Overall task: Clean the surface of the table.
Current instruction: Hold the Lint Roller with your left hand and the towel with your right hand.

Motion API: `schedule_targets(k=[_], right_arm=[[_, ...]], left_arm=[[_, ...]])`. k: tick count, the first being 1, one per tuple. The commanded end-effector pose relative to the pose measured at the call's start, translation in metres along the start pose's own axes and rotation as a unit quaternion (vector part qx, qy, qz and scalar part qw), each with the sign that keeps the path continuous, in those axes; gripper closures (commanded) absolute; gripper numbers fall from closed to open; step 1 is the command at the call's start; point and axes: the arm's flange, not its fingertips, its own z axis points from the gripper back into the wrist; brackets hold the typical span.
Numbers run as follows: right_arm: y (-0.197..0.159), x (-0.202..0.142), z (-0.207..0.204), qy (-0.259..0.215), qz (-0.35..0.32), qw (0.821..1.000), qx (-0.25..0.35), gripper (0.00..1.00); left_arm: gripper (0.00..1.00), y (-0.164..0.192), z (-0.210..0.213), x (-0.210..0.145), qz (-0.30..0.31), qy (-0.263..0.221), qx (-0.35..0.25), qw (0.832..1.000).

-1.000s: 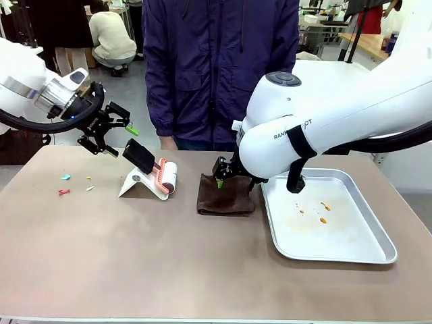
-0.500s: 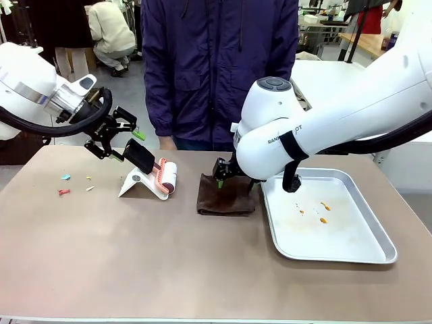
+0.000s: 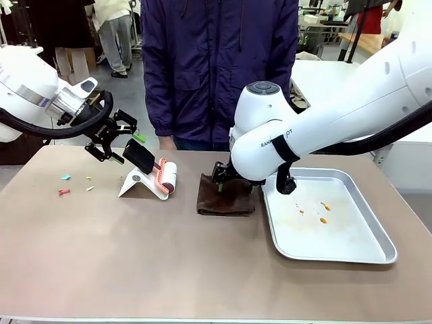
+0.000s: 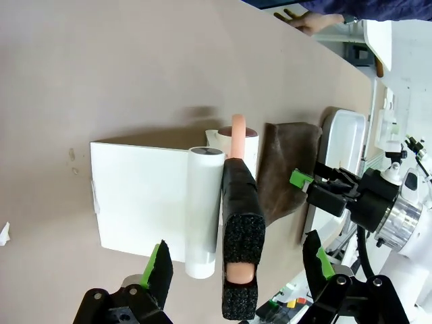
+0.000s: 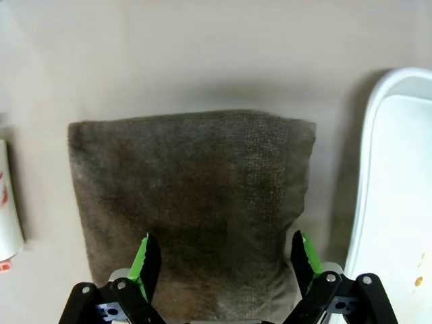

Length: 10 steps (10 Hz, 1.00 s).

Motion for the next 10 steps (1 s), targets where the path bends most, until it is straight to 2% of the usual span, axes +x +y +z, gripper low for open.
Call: schedule_targets(k=[1, 6, 7, 8, 9, 10], right_arm=[[0.0114, 0.0061, -0.0018, -0.013, -0.021, 0.999, -0.037, 0.00], [0.0079, 0.0065, -0.0071, 0.001, -0.019, 0.999, -0.049, 0.00], [0.0067, 0.0063, -0.0075, 0.007, -0.015, 0.998, -0.061, 0.23], [0.0063, 0.0052, -0.0081, 0.013, -0.017, 0.998, -0.058, 0.60], [0.0063, 0.0050, -0.0082, 0.018, -0.018, 0.998, -0.057, 0.83], [0.0064, 0.0049, -0.0083, 0.021, -0.017, 0.998, -0.057, 1.00]], left_arm=[[0.00, -0.0016, 0.0012, 0.0002, 0.008, 0.002, -0.002, 1.000], [0.00, 0.0017, 0.0025, -0.0003, 0.004, -0.006, 0.003, 1.000], [0.55, 0.0022, 0.0027, -0.0006, 0.005, -0.009, 0.004, 1.000], [0.59, 0.0032, 0.0026, -0.0007, 0.003, -0.008, 0.008, 1.000], [1.00, 0.0045, 0.0029, -0.0003, 0.003, -0.012, 0.010, 1.000], [1.00, 0.0060, 0.0041, -0.0004, 0.001, -0.017, 0.008, 1.000]])
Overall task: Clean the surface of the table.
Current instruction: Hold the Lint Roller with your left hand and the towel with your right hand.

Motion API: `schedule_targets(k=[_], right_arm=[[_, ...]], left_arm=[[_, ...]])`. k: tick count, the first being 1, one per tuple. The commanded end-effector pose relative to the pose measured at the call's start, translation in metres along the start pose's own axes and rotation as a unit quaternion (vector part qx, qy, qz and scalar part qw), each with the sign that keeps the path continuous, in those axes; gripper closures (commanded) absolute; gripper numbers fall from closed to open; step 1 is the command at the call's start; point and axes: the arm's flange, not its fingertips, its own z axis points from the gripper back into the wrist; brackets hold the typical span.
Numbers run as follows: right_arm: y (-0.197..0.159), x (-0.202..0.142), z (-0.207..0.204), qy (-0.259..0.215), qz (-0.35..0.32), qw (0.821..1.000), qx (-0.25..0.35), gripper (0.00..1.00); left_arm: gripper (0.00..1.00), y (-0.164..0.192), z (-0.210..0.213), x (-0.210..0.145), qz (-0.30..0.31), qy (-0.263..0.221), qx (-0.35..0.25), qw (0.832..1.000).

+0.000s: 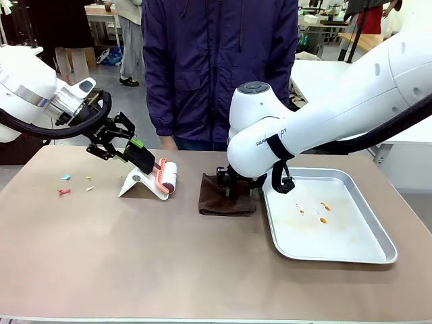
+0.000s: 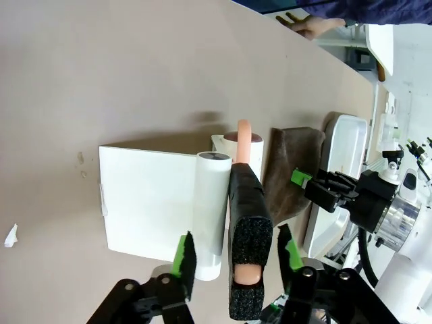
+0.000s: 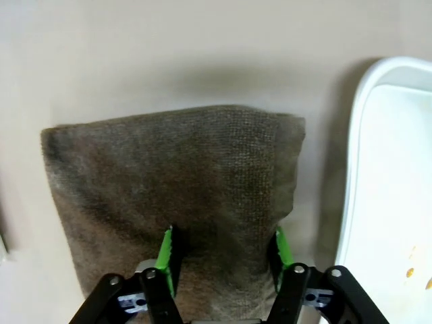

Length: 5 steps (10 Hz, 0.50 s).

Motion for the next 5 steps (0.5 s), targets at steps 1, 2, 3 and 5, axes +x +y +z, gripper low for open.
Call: schedule_targets(k=[1, 2, 3, 5], right_arm=[[0.0044, 0.0015, -0.0033, 0.003, -0.009, 1.000, -0.020, 1.00], [0.0035, 0.0015, -0.0045, 0.007, -0.006, 1.000, -0.022, 1.00], [0.0027, 0.0010, -0.0058, 0.011, -0.006, 1.000, -0.024, 0.96], [0.0010, 0.0019, -0.0068, 0.015, -0.011, 0.999, -0.027, 1.00]], left_arm=[[1.00, 0.0023, 0.0027, -0.0029, -0.005, -0.023, -0.001, 1.000], [0.86, 0.0027, 0.0037, -0.0038, -0.006, -0.026, 0.001, 1.000], [0.96, 0.0029, 0.0036, -0.0045, -0.007, -0.026, 0.001, 1.000], [1.00, 0.0023, 0.0046, -0.0059, -0.009, -0.028, -0.002, 1.000]])
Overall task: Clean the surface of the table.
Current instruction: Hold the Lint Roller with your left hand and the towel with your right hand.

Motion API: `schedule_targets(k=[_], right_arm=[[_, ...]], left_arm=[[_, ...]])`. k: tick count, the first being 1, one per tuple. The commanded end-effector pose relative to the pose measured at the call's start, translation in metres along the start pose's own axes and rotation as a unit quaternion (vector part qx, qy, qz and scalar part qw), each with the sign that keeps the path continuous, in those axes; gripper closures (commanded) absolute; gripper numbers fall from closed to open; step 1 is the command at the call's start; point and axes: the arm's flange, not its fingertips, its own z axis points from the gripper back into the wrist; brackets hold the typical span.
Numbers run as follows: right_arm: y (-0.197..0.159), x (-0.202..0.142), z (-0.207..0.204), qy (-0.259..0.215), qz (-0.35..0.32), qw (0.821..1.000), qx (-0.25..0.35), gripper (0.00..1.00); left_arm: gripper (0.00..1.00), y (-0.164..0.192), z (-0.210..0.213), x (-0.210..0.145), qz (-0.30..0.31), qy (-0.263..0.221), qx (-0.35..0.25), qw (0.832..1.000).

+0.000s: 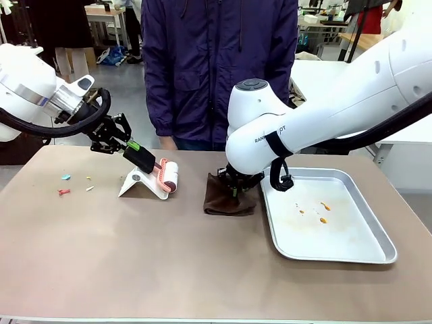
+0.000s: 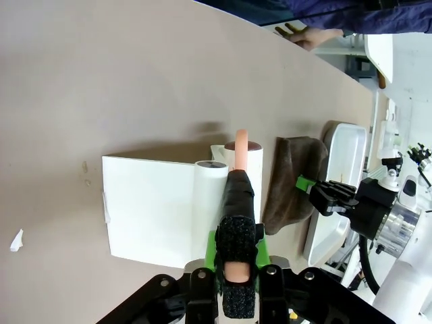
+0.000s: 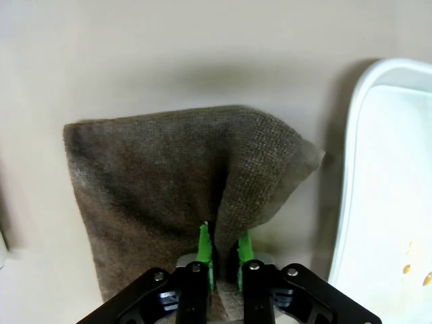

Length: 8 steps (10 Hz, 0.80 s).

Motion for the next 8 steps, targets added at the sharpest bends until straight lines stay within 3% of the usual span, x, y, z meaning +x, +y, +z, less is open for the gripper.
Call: schedule_targets(k=[1, 6, 8], right_arm=[[-0.002, 0.001, -0.011, 0.014, -0.015, 1.000, -0.022, 1.00], [-0.004, 0.001, -0.011, 0.023, -0.018, 0.999, -0.020, 1.00], [-0.014, 0.002, 0.000, 0.028, -0.027, 0.999, 0.016, 1.00]], left_arm=[[1.00, 0.005, 0.001, -0.009, -0.008, -0.014, -0.010, 1.000], [1.00, 0.002, 0.004, -0.010, -0.010, -0.027, -0.032, 0.999], [1.00, 0.001, 0.008, -0.012, -0.017, -0.030, -0.054, 0.998]])
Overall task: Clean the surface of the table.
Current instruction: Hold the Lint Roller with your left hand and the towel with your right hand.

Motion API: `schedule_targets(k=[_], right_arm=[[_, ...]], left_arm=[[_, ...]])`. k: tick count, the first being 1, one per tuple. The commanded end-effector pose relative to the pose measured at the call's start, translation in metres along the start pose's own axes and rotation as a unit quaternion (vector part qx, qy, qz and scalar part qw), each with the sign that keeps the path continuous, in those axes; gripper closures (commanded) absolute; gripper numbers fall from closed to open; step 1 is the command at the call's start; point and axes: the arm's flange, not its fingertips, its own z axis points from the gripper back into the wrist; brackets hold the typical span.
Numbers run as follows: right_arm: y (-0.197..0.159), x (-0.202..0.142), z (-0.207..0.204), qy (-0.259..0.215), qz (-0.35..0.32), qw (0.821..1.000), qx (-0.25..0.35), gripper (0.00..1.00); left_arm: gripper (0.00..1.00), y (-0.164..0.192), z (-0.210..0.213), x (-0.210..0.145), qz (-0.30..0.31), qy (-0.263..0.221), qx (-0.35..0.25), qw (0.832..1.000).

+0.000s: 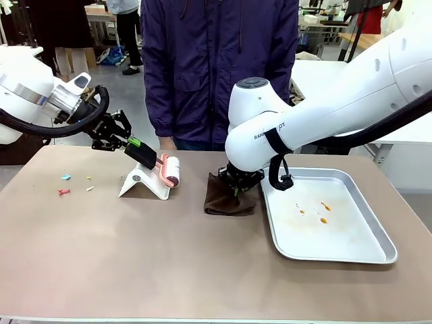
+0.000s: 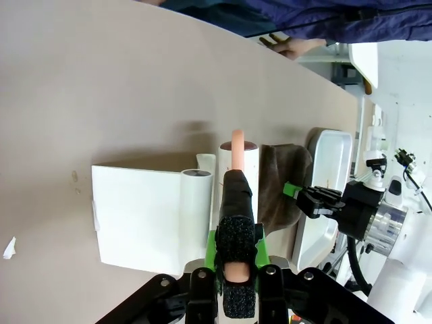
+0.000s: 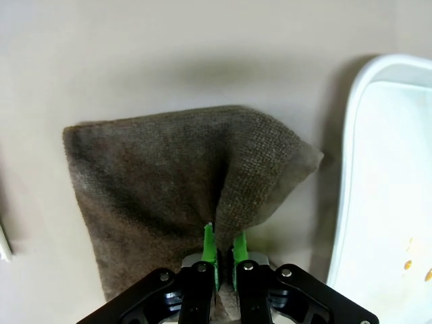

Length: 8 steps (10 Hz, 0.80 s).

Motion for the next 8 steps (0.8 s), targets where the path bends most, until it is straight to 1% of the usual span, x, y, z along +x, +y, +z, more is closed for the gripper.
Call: schedule_targets(k=[1, 3, 4, 5, 6, 8], right_arm=[[-0.023, -0.003, 0.012, 0.021, -0.022, 0.999, 0.044, 1.00], [-0.050, -0.007, 0.036, 0.026, -0.051, 0.991, 0.119, 1.00], [-0.065, -0.012, 0.048, 0.031, -0.064, 0.982, 0.173, 1.00], [-0.077, -0.016, 0.058, 0.033, -0.072, 0.968, 0.237, 1.00], [-0.090, -0.022, 0.069, 0.032, -0.070, 0.947, 0.311, 1.00], [-0.114, -0.040, 0.082, 0.041, -0.043, 0.908, 0.415, 1.00]], left_arm=[[1.00, 0.000, 0.008, -0.013, -0.018, -0.005, -0.036, 0.999], [1.00, -0.002, 0.024, -0.020, -0.032, 0.001, -0.064, 0.997], [1.00, -0.002, 0.036, -0.024, -0.041, 0.002, -0.079, 0.996], [1.00, -0.002, 0.049, -0.030, -0.051, 0.002, -0.098, 0.994], [1.00, 0.000, 0.066, -0.037, -0.062, 0.000, -0.121, 0.991], [1.00, 0.008, 0.097, -0.054, -0.086, 0.020, -0.146, 0.985]])
